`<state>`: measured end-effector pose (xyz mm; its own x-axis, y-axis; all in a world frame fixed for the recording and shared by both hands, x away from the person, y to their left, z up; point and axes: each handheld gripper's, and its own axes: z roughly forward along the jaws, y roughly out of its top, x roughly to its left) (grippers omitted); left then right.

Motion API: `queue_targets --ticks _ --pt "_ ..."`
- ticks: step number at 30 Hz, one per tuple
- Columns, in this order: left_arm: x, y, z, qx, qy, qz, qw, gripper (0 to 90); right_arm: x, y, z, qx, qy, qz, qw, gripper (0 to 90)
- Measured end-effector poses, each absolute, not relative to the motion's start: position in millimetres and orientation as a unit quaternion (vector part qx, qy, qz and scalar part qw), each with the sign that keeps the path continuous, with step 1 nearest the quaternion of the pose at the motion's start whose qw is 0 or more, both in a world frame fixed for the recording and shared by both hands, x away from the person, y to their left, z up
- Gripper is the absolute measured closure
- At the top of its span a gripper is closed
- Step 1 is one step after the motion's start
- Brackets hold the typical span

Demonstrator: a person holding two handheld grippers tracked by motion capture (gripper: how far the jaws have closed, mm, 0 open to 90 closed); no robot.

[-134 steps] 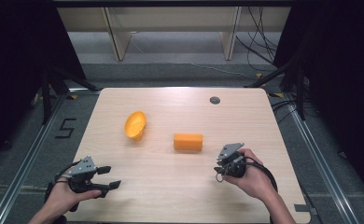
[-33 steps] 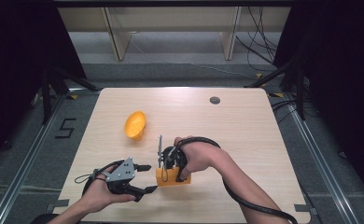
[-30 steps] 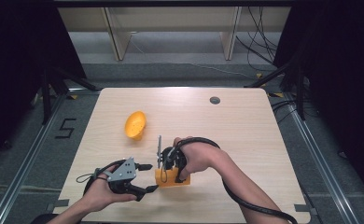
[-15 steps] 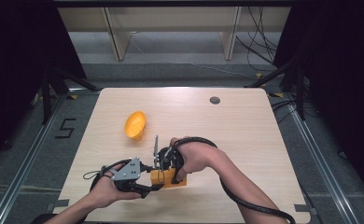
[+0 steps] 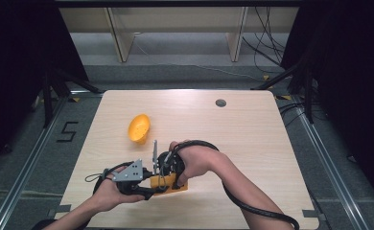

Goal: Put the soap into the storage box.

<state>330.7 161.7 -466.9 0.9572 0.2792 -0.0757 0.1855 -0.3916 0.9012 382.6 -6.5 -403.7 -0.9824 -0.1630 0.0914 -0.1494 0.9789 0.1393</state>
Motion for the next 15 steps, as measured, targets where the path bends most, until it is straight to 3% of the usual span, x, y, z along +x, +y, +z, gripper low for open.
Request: queue_targets --ticks 9,10,15 --pt "327.0 162.0 -457.5 0.835 0.149 0.048 0.527 60.3 378.9 -6.1 -397.5 0.086 -0.993 -0.068 0.041 59.2" --pt "327.4 163.8 -457.2 0.833 0.166 0.043 0.525 60.3 379.2 -8.1 -394.2 0.078 -0.993 -0.076 0.035 51.3" --pt "332.2 170.9 -455.8 0.831 0.187 0.057 0.521 60.4 383.0 -21.7 -377.2 0.053 -0.991 -0.118 -0.017 42.3"
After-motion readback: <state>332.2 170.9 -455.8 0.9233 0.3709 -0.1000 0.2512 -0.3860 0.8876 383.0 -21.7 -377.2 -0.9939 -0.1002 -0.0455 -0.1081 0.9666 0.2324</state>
